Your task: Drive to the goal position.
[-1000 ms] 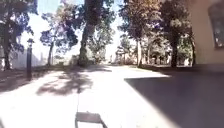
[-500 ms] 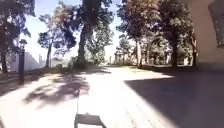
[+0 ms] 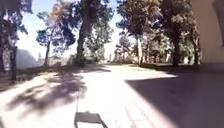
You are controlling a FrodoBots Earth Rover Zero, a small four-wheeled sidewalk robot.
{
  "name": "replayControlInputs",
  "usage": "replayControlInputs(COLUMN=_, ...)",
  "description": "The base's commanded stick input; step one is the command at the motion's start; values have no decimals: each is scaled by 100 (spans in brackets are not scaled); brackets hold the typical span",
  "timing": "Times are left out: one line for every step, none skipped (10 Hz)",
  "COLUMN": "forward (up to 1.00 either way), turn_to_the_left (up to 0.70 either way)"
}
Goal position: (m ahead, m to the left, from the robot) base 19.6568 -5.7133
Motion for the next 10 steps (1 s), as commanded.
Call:
replayControlInputs(forward=70, turn_to_the_left=-1)
replayControlInputs(forward=70, turn_to_the_left=-1)
replayControlInputs(forward=70, turn_to_the_left=-1)
replayControlInputs(forward=70, turn_to_the_left=-1)
replayControlInputs(forward=70, turn_to_the_left=-1)
replayControlInputs(forward=70, turn_to_the_left=-1)
replayControlInputs(forward=70, turn_to_the_left=0)
replayControlInputs(forward=70, turn_to_the_left=9)
replayControlInputs(forward=70, turn_to_the_left=14)
replayControlInputs(forward=70, turn_to_the_left=14)
